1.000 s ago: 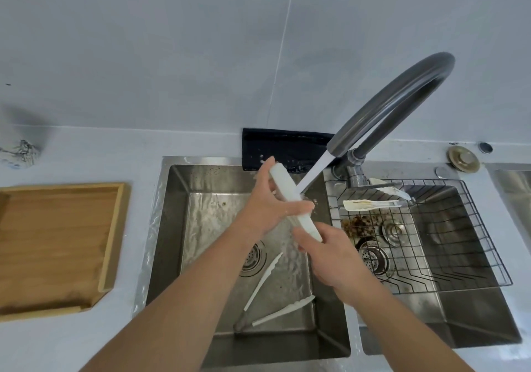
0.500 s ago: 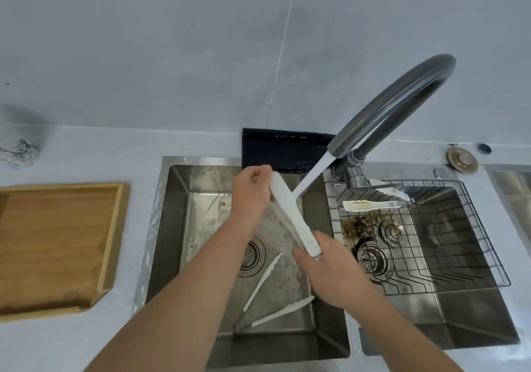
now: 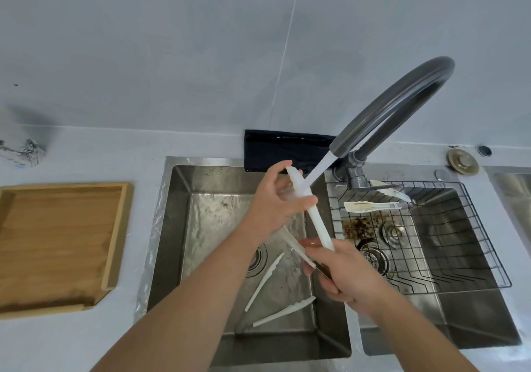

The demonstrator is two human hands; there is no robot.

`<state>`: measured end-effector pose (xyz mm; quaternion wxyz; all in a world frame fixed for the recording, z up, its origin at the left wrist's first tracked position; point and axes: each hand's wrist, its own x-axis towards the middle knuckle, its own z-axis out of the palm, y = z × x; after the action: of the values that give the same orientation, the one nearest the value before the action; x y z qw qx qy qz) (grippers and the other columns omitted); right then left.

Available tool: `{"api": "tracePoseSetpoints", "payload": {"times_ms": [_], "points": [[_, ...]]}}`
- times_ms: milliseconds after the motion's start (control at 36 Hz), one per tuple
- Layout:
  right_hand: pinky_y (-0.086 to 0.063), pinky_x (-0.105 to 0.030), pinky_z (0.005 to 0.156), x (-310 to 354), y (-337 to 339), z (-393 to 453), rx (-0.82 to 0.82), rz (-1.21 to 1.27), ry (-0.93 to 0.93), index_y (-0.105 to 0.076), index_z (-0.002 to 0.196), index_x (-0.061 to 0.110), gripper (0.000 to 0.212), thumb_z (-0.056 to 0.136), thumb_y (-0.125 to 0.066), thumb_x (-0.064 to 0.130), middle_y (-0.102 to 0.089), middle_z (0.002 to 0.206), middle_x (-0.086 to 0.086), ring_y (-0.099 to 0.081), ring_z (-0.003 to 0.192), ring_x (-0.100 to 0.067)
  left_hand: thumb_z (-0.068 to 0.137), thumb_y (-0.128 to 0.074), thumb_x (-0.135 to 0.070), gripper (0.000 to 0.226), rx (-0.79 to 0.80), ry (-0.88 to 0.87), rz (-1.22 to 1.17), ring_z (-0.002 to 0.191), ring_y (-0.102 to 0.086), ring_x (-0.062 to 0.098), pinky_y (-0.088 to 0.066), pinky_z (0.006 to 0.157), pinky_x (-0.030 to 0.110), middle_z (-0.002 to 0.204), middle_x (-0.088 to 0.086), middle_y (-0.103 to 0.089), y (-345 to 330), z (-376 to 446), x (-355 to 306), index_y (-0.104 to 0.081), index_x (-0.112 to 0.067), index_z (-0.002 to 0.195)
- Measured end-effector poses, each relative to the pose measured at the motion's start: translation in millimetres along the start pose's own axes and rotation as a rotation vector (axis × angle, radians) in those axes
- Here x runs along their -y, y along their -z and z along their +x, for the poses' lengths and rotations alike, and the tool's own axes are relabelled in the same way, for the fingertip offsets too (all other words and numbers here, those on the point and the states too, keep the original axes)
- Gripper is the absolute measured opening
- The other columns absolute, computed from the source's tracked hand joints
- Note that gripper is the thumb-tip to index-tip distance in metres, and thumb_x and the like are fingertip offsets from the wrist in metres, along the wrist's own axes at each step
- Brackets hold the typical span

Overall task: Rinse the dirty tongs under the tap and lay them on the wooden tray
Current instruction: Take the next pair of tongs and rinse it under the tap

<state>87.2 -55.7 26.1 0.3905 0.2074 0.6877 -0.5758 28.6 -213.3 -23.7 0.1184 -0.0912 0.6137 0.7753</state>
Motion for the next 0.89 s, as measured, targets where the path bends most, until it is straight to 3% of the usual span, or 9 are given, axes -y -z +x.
{"api": "tracePoseSetpoints", "payload": {"times_ms": [167,250,361,500,556,611,667,750,889], "points": [[-0.015,-0.018,0.034,-1,11,-6,0.117,0.038,-0.027,-0.065,0.122,0.009,0.025,0.099,-0.055,0.011,-0.058,0.076,-0.012,-0.028,0.037,-0.012,0.086,-0.075,-0.012,0.024,-0.151,-0.019,-0.064,0.086,-0.072,0.018,-0.059,0.085,0.036,0.091,0.010,-0.075,7,6,-9,-0.067,-0.019,0.107],[-0.016,-0.019,0.034,-2,13,-7,0.122,0.028,-0.022,-0.066,0.122,0.010,0.025,0.099,-0.055,0.011,-0.059,0.076,-0.011,-0.028,0.039,-0.012,0.093,-0.068,-0.013,0.004,-0.184,0.005,-0.114,0.073,-0.069,0.006,-0.056,0.068,0.019,0.080,-0.002,-0.075,7,10,-13,-0.070,-0.013,0.097],[-0.016,-0.022,0.038,-3,9,-6,0.036,-0.019,0.019,-0.064,0.122,0.015,0.025,0.099,-0.055,0.010,-0.061,0.076,-0.009,-0.030,0.039,-0.013,0.099,-0.061,-0.022,0.017,-0.251,0.009,-0.105,0.070,-0.067,0.013,-0.055,0.065,0.019,0.081,0.002,-0.073,5,11,-18,-0.075,-0.015,0.091],[-0.028,-0.022,0.038,-6,8,1,-0.134,-0.247,0.115,-0.066,0.115,0.015,0.026,0.092,-0.056,0.009,-0.055,0.057,0.005,-0.038,0.038,-0.007,0.103,-0.052,-0.028,0.028,-0.329,0.004,0.150,0.096,-0.067,0.004,-0.053,0.092,0.025,0.113,-0.003,-0.071,14,3,-10,-0.065,-0.022,0.127],[-0.030,-0.024,0.043,-6,8,4,-0.171,-0.313,0.138,-0.066,0.109,0.012,0.022,0.090,-0.055,0.009,-0.045,0.046,0.012,-0.037,0.040,-0.007,0.102,-0.053,-0.027,0.037,-0.339,0.067,0.251,0.100,-0.061,0.000,-0.050,0.086,0.021,0.126,-0.006,-0.063,14,-5,-3,-0.053,-0.025,0.139],[-0.030,-0.026,0.045,-4,6,7,-0.198,-0.320,0.162,-0.065,0.105,0.014,0.019,0.091,-0.054,0.009,-0.044,0.044,0.013,-0.038,0.040,-0.007,0.100,-0.057,-0.024,0.051,-0.325,0.184,0.214,0.095,-0.056,-0.005,-0.044,0.074,0.015,0.121,-0.012,-0.061,7,-13,4,-0.042,-0.023,0.148],[-0.030,-0.024,0.042,-1,2,9,-0.207,-0.309,0.202,-0.065,0.103,0.014,0.017,0.092,-0.054,0.009,-0.044,0.048,0.010,-0.037,0.040,-0.006,0.097,-0.061,-0.021,0.061,-0.292,0.277,0.088,0.095,-0.057,-0.001,-0.046,0.081,0.022,0.117,-0.012,-0.062,-2,-21,12,-0.035,-0.024,0.151],[-0.031,-0.020,0.041,3,-5,12,-0.228,-0.380,0.279,-0.062,0.090,0.018,0.012,0.093,-0.053,0.010,-0.046,0.058,0.006,-0.037,0.040,-0.003,0.094,-0.059,-0.006,0.057,-0.231,0.304,-0.060,0.087,-0.069,0.016,-0.058,0.075,0.029,0.113,0.009,-0.072,-15,-27,21,-0.043,-0.021,0.146],[-0.038,-0.021,0.049,1,-13,17,-0.233,-0.531,0.340,-0.059,0.103,0.027,0.019,0.093,-0.052,0.013,-0.060,0.075,0.003,-0.048,0.054,-0.006,0.086,-0.056,0.009,0.067,-0.307,0.297,-0.073,0.089,-0.074,0.024,-0.063,0.077,0.040,0.105,0.012,-0.073,-24,-22,21,-0.047,-0.028,0.141]]}}
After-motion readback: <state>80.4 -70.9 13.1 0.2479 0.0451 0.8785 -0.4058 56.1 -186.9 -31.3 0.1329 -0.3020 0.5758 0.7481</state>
